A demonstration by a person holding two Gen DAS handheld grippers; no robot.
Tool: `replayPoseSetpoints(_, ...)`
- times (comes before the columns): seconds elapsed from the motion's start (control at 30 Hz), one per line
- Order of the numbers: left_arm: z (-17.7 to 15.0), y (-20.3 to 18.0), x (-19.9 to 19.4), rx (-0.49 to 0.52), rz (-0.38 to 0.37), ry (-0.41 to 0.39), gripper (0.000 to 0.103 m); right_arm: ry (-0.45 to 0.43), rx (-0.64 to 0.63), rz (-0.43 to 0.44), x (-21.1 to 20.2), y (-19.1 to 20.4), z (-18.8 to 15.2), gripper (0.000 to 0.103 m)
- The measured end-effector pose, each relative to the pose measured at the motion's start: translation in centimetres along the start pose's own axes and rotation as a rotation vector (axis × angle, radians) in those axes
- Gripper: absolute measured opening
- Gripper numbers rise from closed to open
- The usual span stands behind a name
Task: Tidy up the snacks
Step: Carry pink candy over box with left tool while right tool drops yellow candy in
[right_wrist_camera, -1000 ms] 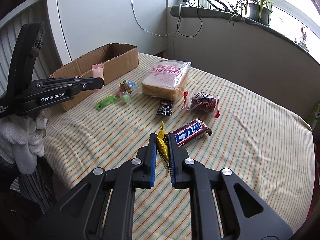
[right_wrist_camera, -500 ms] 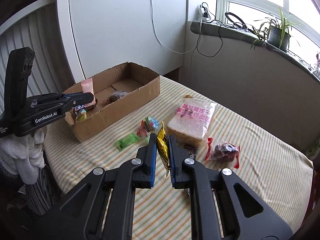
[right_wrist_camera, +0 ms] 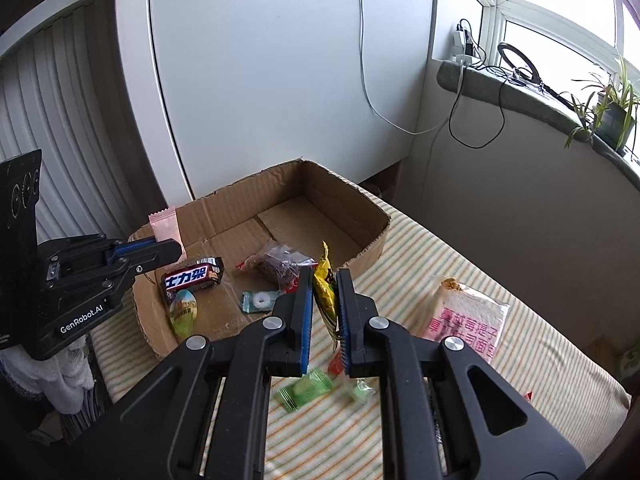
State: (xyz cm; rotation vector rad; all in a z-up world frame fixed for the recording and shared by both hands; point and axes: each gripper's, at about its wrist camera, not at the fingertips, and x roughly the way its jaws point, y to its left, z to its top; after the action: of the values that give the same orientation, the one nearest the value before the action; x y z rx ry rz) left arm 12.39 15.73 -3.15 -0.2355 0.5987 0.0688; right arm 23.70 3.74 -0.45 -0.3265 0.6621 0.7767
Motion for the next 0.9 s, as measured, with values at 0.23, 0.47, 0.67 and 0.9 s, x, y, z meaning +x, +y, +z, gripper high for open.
replayPoseSetpoints(0.23, -0.3, 1.6, 0.6, -0.016, 0.007, 0.014, 0.004, 0.041, -0.018, 0.024, 3.7, 1.3, 1.4, 0.011)
replayPoseSetpoints(0.47, -0.3, 2.3, 1.1, -0.02, 0.006, 0.024, 0.004, 0.063, -0.023, 0.068, 6.1, 2.4, 2.1, 0.011)
replayPoseSetpoints(0.67, -0.4, 2.2, 1.4, -0.017, 0.006, 0.029, 0.004, 0.08, -0.028, 0.079, 7.0, 3.0, 1.8, 0.011)
replayPoseSetpoints(0.9, -0.5, 2.3, 1.2, -0.015, 0.015, 0.025, 0.005, 0.069, -0.027, 0.074, 7.0, 3.0, 1.7, 0.055)
